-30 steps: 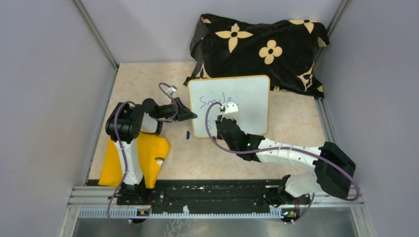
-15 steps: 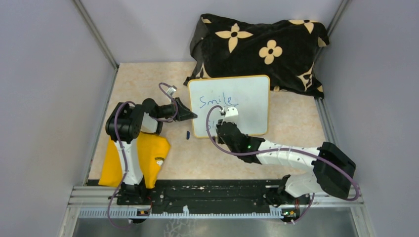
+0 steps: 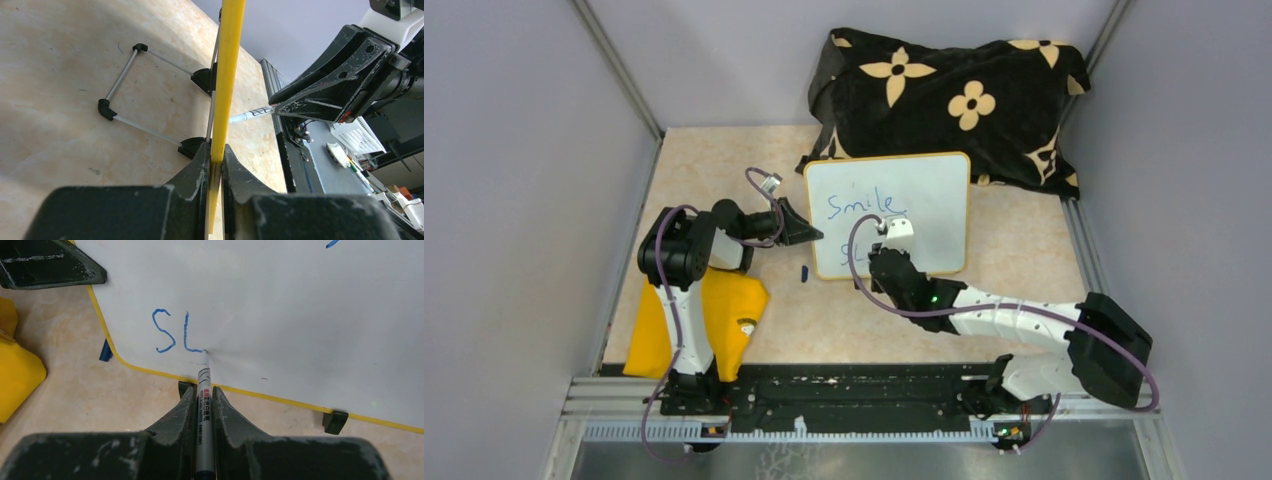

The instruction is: Write a sentence on the whiteboard

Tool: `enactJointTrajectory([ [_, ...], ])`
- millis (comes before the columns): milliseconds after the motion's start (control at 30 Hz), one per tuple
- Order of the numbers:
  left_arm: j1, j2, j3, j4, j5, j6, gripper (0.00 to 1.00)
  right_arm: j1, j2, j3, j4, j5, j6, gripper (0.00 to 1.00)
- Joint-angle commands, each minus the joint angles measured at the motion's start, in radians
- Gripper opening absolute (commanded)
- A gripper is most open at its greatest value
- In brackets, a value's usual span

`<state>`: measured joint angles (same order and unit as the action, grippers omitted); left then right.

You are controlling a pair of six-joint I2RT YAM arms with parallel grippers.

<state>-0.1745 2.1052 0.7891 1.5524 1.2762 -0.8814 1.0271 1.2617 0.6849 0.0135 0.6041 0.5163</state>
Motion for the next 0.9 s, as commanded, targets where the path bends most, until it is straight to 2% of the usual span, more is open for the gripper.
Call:
enactJointTrajectory([
  [0, -0.016, 0.058, -0.008, 0.230, 0.002, -0.002, 0.00, -0.010, -0.045, 0.009, 0.008, 0.034, -0.016, 0.00],
  [333, -0.017, 0.056, -0.007, 0.230, 0.003, -0.002, 0.00, -0.009, -0.076, 0.033, 0.093, -0.071, -0.053, 0.00],
  [867, -0.017, 0.060, -0.007, 0.228, 0.005, -0.002, 0.00, -0.010, 0.017, 0.100, 0.105, -0.056, -0.041, 0.00],
])
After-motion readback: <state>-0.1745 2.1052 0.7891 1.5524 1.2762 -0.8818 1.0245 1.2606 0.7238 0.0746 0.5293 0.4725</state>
